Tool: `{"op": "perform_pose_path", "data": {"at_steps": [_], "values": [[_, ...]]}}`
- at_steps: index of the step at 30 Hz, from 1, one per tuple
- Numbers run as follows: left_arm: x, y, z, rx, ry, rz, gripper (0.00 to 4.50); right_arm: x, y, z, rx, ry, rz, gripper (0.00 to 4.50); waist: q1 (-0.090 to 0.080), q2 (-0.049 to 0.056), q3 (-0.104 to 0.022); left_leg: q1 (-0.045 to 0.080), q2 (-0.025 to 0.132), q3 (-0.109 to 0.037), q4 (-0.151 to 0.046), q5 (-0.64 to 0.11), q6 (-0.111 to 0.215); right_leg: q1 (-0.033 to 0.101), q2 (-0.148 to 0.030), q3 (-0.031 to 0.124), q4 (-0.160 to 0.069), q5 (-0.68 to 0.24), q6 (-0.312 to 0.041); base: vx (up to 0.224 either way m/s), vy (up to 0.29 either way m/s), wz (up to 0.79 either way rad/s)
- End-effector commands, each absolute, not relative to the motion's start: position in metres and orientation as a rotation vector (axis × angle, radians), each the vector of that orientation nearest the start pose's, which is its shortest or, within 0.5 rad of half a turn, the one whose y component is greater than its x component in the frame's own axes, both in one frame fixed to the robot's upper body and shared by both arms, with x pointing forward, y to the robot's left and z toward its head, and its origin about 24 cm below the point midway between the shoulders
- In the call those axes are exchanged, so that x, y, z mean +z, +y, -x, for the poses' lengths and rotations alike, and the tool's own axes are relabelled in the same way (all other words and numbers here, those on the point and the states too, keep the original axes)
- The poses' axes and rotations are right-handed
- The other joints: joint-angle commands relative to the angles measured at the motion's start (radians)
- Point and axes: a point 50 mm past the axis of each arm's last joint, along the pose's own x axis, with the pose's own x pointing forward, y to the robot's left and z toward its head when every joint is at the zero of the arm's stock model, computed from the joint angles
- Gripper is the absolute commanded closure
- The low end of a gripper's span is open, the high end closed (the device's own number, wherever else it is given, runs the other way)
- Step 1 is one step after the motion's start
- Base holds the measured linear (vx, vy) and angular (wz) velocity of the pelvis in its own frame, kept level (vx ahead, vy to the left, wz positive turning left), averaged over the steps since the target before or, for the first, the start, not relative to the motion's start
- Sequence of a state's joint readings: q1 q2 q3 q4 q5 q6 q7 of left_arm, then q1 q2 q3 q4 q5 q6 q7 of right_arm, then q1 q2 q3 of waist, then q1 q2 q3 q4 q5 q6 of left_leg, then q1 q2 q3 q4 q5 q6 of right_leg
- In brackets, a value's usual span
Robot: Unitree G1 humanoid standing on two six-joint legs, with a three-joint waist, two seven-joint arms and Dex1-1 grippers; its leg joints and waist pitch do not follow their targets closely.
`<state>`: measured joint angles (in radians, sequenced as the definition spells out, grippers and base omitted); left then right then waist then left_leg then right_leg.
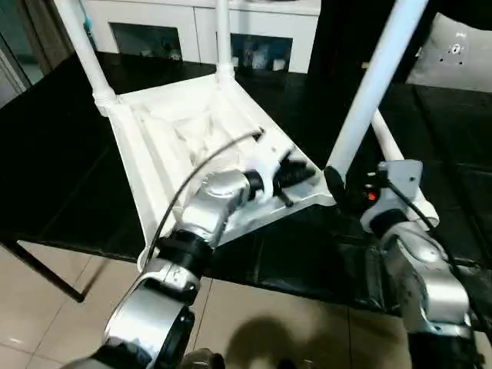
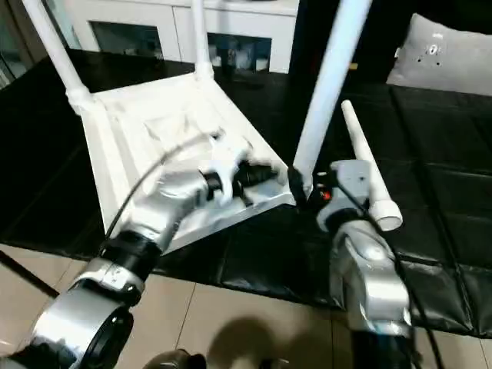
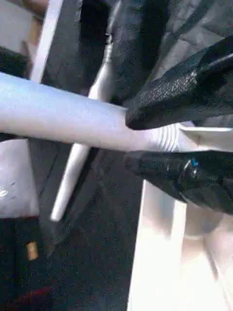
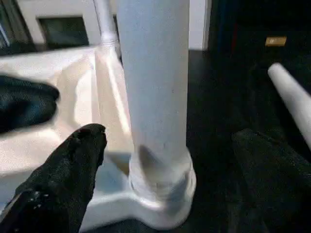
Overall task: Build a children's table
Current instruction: Rotate table base
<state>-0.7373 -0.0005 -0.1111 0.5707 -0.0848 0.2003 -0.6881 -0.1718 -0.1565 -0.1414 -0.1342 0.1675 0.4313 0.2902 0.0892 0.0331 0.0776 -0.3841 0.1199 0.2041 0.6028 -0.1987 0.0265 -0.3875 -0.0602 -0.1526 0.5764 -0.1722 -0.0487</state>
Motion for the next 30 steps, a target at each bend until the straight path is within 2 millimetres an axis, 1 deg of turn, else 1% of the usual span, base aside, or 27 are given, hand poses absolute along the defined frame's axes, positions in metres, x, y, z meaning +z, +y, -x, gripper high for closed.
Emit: {"op": "perform_pose_path", "data": {"at_steps": [1, 2, 3, 4, 5, 6, 7, 8, 9, 10, 11, 12, 13, 14, 15, 16, 17, 18, 20, 23, 24, 25, 26, 27, 28, 29, 30], "values": [[0.113, 0.053, -0.352, -0.917, 0.082, -0.058, 3.54, 0.082, -0.175, -0.277, 0.274, 0.138, -0.035, 0.00, 0.005, -0.022, -0.066, 0.020, 0.147, -0.078, -0.079, -0.191, 0.048, 0.051, -0.167, 0.105, -0.087, -0.299, -0.104, 0.000, 0.000, 0.00], [0.116, 0.066, -0.352, -0.875, 0.074, -0.101, 3.54, 0.079, -0.170, -0.274, 0.338, 0.171, -0.022, 0.00, 0.004, -0.022, -0.065, 0.021, 0.145, -0.079, -0.078, -0.201, 0.042, 0.051, -0.169, 0.105, -0.089, -0.324, -0.094, 0.000, 0.000, 0.00], [0.119, 0.076, -0.353, -0.846, 0.070, -0.124, 3.54, 0.076, -0.166, -0.271, 0.382, 0.197, -0.011, 0.00, 0.003, -0.020, -0.065, 0.019, 0.148, -0.082, -0.080, -0.203, 0.039, 0.054, -0.167, 0.105, -0.087, -0.335, -0.085, 0.000, 0.000, 0.00], [0.122, 0.087, -0.352, -0.813, 0.067, -0.140, 3.54, 0.073, -0.163, -0.268, 0.430, 0.228, 0.003, 0.00, 0.002, -0.019, -0.065, 0.020, 0.147, -0.081, -0.080, -0.202, 0.041, 0.050, -0.165, 0.104, -0.090, -0.340, -0.079, 0.000, 0.000, 0.00], [0.126, 0.101, -0.351, -0.780, 0.066, -0.171, 3.54, 0.071, -0.159, -0.264, 0.475, 0.259, 0.010, 0.00, 0.001, -0.017, -0.066, 0.023, 0.153, -0.085, -0.081, -0.205, 0.032, 0.052, -0.164, 0.104, -0.084, -0.331, -0.082, 0.000, 0.000, 0.00], [0.133, 0.129, -0.346, -0.712, 0.091, -0.255, 3.71, 0.066, -0.155, -0.259, 0.524, 0.306, 0.020, 0.00, 0.001, -0.016, -0.064, 0.028, 0.156, -0.084, -0.084, -0.205, 0.028, 0.045, -0.160, 0.106, -0.083, -0.322, -0.080, 0.000, 0.000, 0.00], [0.135, 0.144, -0.344, -0.667, 0.109, -0.306, 3.83, 0.064, -0.155, -0.259, 0.529, 0.326, 0.024, 0.00, 0.000, -0.015, -0.066, 0.024, 0.157, -0.089, -0.085, -0.197, 0.025, 0.049, -0.161, 0.106, -0.075, -0.304, -0.085, 0.000, 0.000, 0.00], [0.137, 0.158, -0.342, -0.621, 0.130, -0.349, 3.91, 0.062, -0.156, -0.258, 0.528, 0.343, 0.026, 0.00, -0.003, -0.011, -0.065, 0.027, 0.154, -0.086, -0.085, -0.199, 0.020, 0.043, -0.157, 0.107, -0.076, -0.296, -0.086, 0.000, 0.000, 0.00], [0.138, 0.165, -0.341, -0.588, 0.144, -0.380, 3.91, 0.061, -0.156, -0.259, 0.527, 0.352, 0.032, 0.00, -0.003, -0.012, -0.061, 0.030, 0.151, -0.084, -0.085, -0.205, 0.012, 0.038, -0.155, 0.108, -0.079, -0.306, -0.090, 0.000, 0.000, 0.00], [0.139, 0.178, -0.340, -0.529, 0.169, -0.433, 4.04, 0.060, -0.156, -0.259, 0.525, 0.367, 0.043, 0.00, -0.004, -0.014, -0.061, 0.030, 0.149, -0.082, -0.085, -0.208, 0.006, 0.040, -0.155, 0.109, -0.079, -0.312, -0.091, 0.000, 0.000, 0.00], [0.139, 0.181, -0.340, -0.513, 0.175, -0.447, 4.04, 0.059, -0.157, -0.259, 0.525, 0.370, 0.046, 0.00, 0.002, -0.007, -0.058, 0.037, 0.152, -0.083, -0.086, -0.226, -0.011, 0.034, -0.155, 0.111, -0.084, -0.331, -0.087, 0.000, 0.000, 0.00], [0.139, 0.200, -0.337, -0.454, 0.233, -0.539, 4.17, 0.058, -0.157, -0.259, 0.521, 0.386, 0.061, 0.00, 0.003, -0.007, -0.058, 0.039, 0.153, -0.085, -0.088, -0.236, -0.021, 0.033, -0.153, 0.110, -0.082, -0.333, -0.083, 0.000, 0.000, 0.00], [0.138, 0.208, -0.335, -0.433, 0.260, -0.573, 4.29, 0.058, -0.157, -0.260, 0.521, 0.393, 0.065, 0.00, 0.003, -0.007, -0.058, 0.038, 0.153, -0.087, -0.090, -0.241, -0.026, 0.034, -0.151, 0.109, -0.080, -0.333, -0.078, 0.000, 0.000, 0.00], [0.137, 0.224, -0.331, -0.386, 0.318, -0.638, 4.33, 0.056, -0.157, -0.260, 0.528, 0.413, 0.083, 0.00, 0.004, -0.006, -0.061, 0.040, 0.155, -0.089, -0.093, -0.257, -0.041, 0.033, -0.152, 0.111, -0.075, -0.326, -0.074, 0.000, 0.000, 0.00], [0.136, 0.230, -0.330, -0.372, 0.339, -0.655, 4.39, 0.056, -0.157, -0.260, 0.531, 0.420, 0.095, 0.00, 0.002, -0.006, -0.062, 0.037, 0.152, -0.090, -0.094, -0.261, -0.051, 0.035, -0.153, 0.112, -0.072, -0.309, -0.076, 0.000, 0.000, 0.00], [0.136, 0.230, -0.330, -0.370, 0.343, -0.656, 4.45, 0.056, -0.157, -0.260, 0.533, 0.422, 0.096, 0.00, 0.001, -0.007, -0.062, 0.038, 0.152, -0.089, -0.094, -0.265, -0.056, 0.035, -0.154, 0.113, -0.072, -0.302, -0.079, 0.000, 0.000, 0.00], [0.133, 0.236, -0.328, -0.358, 0.369, -0.664, 4.45, 0.054, -0.156, -0.260, 0.545, 0.438, 0.107, 0.00, 0.004, -0.007, -0.063, 0.041, 0.151, -0.088, -0.091, -0.268, -0.063, 0.035, -0.159, 0.115, -0.073, -0.293, -0.090, 0.000, 0.000, 0.00], [0.130, 0.236, -0.327, -0.364, 0.385, -0.660, 4.45, 0.053, -0.155, -0.260, 0.551, 0.452, 0.111, 0.00, 0.006, -0.008, -0.061, 0.039, 0.150, -0.087, -0.090, -0.270, -0.063, 0.035, -0.162, 0.116, -0.075, -0.294, -0.100, 0.000, 0.000, 0.00], [0.125, 0.236, -0.326, -0.375, 0.405, -0.661, 4.45, 0.049, -0.154, -0.259, 0.554, 0.482, 0.126, 0.00, 0.009, -0.010, -0.061, 0.036, 0.151, -0.088, -0.088, -0.269, -0.057, 0.039, -0.167, 0.117, -0.078, -0.303, -0.103, 0.000, 0.000, 0.00], [0.118, 0.239, -0.324, -0.381, 0.450, -0.692, 4.45, 0.049, -0.154, -0.259, 0.550, 0.491, 0.125, 0.00, 0.008, -0.009, -0.061, 0.035, 0.152, -0.089, -0.089, -0.260, -0.052, 0.039, -0.162, 0.115, -0.075, -0.291, -0.102, 0.000, 0.000, 0.00], [0.116, 0.240, -0.323, -0.384, 0.462, -0.699, 4.45, 0.049, -0.153, -0.259, 0.549, 0.491, 0.126, 0.00, 0.006, -0.011, -0.062, 0.034, 0.152, -0.089, -0.089, -0.258, -0.051, 0.041, -0.164, 0.116, -0.074, -0.288, -0.101, 0.000, 0.000, 0.00], [0.114, 0.239, -0.323, -0.394, 0.471, -0.691, 4.45, 0.049, -0.153, -0.260, 0.547, 0.488, 0.125, 0.00, 0.006, -0.001, -0.061, 0.033, 0.150, -0.090, -0.088, -0.263, -0.051, 0.040, -0.164, 0.117, -0.075, -0.289, -0.103, 0.000, 0.000, 0.00], [0.113, 0.239, -0.323, -0.396, 0.472, -0.689, 4.45, 0.049, -0.153, -0.261, 0.547, 0.488, 0.125, 0.00, 0.003, -0.007, -0.062, 0.034, 0.149, -0.089, -0.087, -0.264, -0.049, 0.041, -0.163, 0.115, -0.077, -0.288, -0.103, 0.000, 0.000, 0.00], [0.110, 0.239, -0.323, -0.409, 0.487, -0.673, 4.45, 0.049, -0.153, -0.263, 0.542, 0.481, 0.134, 0.00, 0.003, -0.007, -0.062, 0.034, 0.149, -0.089, -0.087, -0.264, -0.049, 0.041, -0.163, 0.115, -0.077, -0.288, -0.103, 0.000, 0.000, 0.00], [0.101, 0.242, -0.322, -0.425, 0.555, -0.685, 4.45, 0.051, -0.152, -0.270, 0.532, 0.463, 0.141, 0.00, 0.002, -0.004, -0.062, 0.034, 0.149, -0.090, -0.087, -0.264, -0.050, 0.040, -0.162, 0.114, -0.076, -0.286, -0.107, 0.000, 0.000, 0.00], [0.098, 0.244, -0.321, -0.428, 0.580, -0.701, 4.45, 0.051, -0.151, -0.273, 0.532, 0.456, 0.142, 0.00, -0.002, -0.002, -0.060, 0.035, 0.147, -0.090, -0.088, -0.282, -0.055, 0.038, -0.160, 0.113, -0.079, -0.302, -0.106, 0.000, 0.000, 0.00], [0.097, 0.246, -0.320, -0.429, 0.594, -0.712, 4.45, 0.051, -0.151, -0.275, 0.533, 0.452, 0.142, 0.00, -0.002, -0.003, -0.061, 0.038, 0.148, -0.091, -0.089, -0.290, -0.061, 0.039, -0.160, 0.114, -0.077, -0.307, -0.105, 0.000, 0.000, 0.00]]}}
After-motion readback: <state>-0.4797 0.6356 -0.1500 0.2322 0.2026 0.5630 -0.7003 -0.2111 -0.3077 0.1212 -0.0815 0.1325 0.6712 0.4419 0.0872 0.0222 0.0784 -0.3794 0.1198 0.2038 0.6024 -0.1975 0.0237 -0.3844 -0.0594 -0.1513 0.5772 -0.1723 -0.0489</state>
